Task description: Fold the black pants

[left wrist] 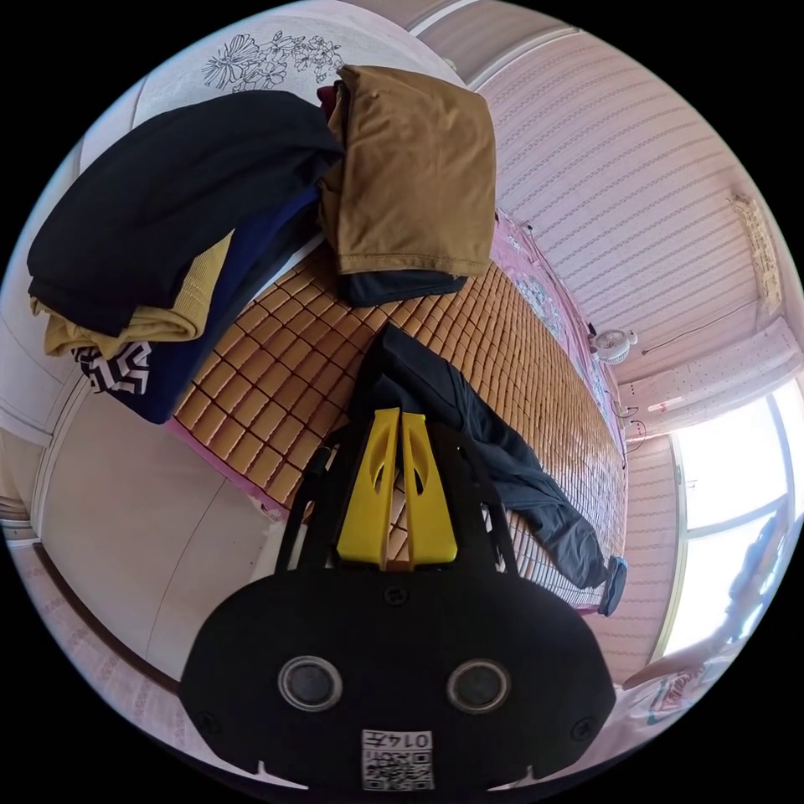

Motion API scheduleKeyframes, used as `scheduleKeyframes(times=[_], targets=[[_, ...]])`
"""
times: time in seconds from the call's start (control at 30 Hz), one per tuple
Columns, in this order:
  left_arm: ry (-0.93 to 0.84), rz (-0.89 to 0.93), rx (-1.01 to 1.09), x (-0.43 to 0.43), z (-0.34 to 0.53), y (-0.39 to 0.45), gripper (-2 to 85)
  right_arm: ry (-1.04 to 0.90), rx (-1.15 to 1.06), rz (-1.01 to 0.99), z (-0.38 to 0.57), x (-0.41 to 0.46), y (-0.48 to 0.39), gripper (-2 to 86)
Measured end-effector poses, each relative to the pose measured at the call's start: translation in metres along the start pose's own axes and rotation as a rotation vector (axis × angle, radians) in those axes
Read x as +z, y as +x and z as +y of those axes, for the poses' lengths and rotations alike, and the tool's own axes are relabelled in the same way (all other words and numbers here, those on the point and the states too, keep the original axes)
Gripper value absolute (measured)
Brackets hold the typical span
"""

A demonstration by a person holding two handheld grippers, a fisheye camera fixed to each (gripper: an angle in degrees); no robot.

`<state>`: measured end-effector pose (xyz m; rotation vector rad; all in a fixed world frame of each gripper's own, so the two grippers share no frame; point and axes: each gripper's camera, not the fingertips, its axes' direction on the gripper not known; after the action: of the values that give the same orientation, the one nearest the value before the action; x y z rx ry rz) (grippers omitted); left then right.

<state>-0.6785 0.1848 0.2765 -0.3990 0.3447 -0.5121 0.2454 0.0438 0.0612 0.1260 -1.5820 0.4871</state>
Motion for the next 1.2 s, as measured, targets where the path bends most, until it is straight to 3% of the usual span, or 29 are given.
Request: scheduleKeyframes(times=[0.47,0.6,0.67,0.83,0.9,1.07,1.2], targets=[[-0.009,-0.018,0.033,-0.01,-0.002,0.009,-1.0,0.031,-0.019,0.094,0.001,0.017,-0.009,-0.3],[-0.002,-0.023,0.058,-0.016,-0.005,0.014,-1.0,0.05,-0.214,0.205,0.012,-0.01,0.008,-0.6],[0.006,-0.034,0.078,-0.021,-0.006,0.017,-1.0,0.029,-0.263,0.308,0.012,-0.032,0.03,-0.7],[0.028,-0.054,0.065,-0.033,-0.009,0.017,-1.0,0.043,-0.122,1.012,0.003,-0.108,0.115,-0.2],[0.039,-0.052,0.047,-0.037,-0.01,0.017,-1.0,0.013,-0.06,1.157,0.001,-0.127,0.136,0.1],[0.024,-0.084,0.045,-0.043,-0.014,0.025,-1.0,0.086,0.018,1.274,-0.007,-0.163,0.157,3.1],[0.014,-0.106,0.051,-0.042,-0.018,0.035,-1.0,0.075,0.073,1.345,-0.037,-0.173,0.159,12.9]])
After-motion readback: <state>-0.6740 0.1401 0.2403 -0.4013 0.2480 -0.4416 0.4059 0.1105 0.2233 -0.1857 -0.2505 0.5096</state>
